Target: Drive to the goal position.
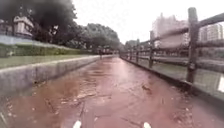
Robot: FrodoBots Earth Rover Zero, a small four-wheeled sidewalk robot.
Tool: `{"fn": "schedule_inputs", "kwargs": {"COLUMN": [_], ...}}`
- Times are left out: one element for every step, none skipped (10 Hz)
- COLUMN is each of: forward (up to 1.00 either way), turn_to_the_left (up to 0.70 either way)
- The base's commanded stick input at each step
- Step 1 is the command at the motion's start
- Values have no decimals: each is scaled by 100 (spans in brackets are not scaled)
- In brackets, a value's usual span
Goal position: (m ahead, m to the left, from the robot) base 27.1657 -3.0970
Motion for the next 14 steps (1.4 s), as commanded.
{"fn": "schedule_inputs", "kwargs": {"forward": [50,50,50,50,50,50,50,50,50,50,50,50,50,50], "turn_to_the_left": [0,0,0,0,41,50,50,18,0,0,0,0,0,0]}}
